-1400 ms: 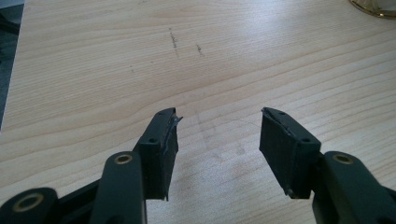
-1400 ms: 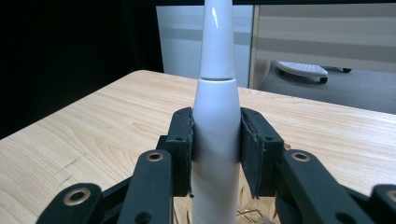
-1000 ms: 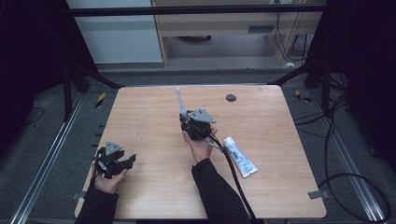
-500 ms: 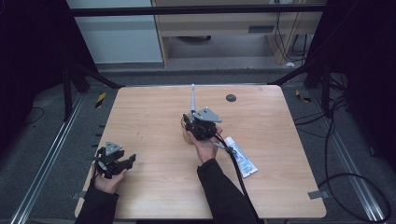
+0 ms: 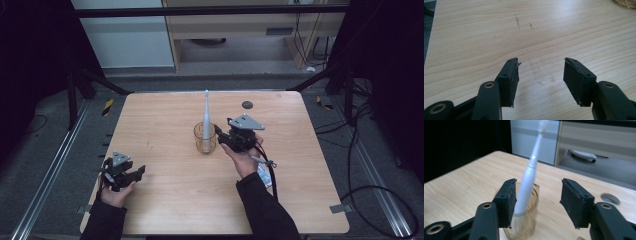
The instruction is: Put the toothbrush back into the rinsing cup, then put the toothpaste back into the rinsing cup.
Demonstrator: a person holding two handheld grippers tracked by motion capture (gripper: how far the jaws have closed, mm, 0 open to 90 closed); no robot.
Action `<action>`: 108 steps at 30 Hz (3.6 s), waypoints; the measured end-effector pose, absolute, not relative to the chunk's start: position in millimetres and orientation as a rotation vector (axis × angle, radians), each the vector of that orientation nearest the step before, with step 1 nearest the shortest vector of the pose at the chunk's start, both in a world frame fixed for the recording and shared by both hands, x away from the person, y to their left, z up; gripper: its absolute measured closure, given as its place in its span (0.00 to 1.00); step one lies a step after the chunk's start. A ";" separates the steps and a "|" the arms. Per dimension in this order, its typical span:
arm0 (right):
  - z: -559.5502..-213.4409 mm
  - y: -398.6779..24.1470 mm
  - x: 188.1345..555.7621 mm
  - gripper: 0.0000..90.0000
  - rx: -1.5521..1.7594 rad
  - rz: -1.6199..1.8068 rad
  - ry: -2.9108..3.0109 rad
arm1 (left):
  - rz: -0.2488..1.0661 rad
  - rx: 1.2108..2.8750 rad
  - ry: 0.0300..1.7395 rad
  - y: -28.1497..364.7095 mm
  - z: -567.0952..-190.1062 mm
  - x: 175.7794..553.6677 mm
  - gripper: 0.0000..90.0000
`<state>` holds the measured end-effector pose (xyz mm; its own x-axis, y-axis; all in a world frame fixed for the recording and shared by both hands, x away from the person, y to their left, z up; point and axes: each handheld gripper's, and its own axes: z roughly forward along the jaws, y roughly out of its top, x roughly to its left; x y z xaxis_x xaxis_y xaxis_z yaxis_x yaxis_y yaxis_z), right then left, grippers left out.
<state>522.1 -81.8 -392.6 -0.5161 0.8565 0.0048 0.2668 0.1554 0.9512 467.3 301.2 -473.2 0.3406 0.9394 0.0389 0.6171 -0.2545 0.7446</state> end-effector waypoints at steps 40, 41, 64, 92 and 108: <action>-443.5 -220.4 469.2 0.62 1.188 1.061 2.092 | 0.629 1.977 1.370 301.7 -472.6 467.7 0.56; -446.5 -221.7 469.0 0.64 1.195 1.050 2.100 | 0.629 1.979 1.370 301.5 -472.9 467.7 0.56; -486.5 -232.1 480.6 0.89 1.256 0.828 2.215 | 0.622 1.982 1.365 301.3 -473.5 467.9 0.57; -490.0 -214.0 468.1 1.00 1.177 0.892 2.380 | 0.619 1.968 1.374 303.0 -472.1 466.5 0.57; -488.3 -182.0 450.8 1.00 1.093 0.996 2.459 | 0.622 1.967 1.378 302.9 -472.0 466.4 0.57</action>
<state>450.8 -182.0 -488.3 -0.6782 0.7343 0.0292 0.5476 0.4785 0.6864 466.4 302.9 -472.0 0.3353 0.9420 0.0148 0.6342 -0.2373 0.7358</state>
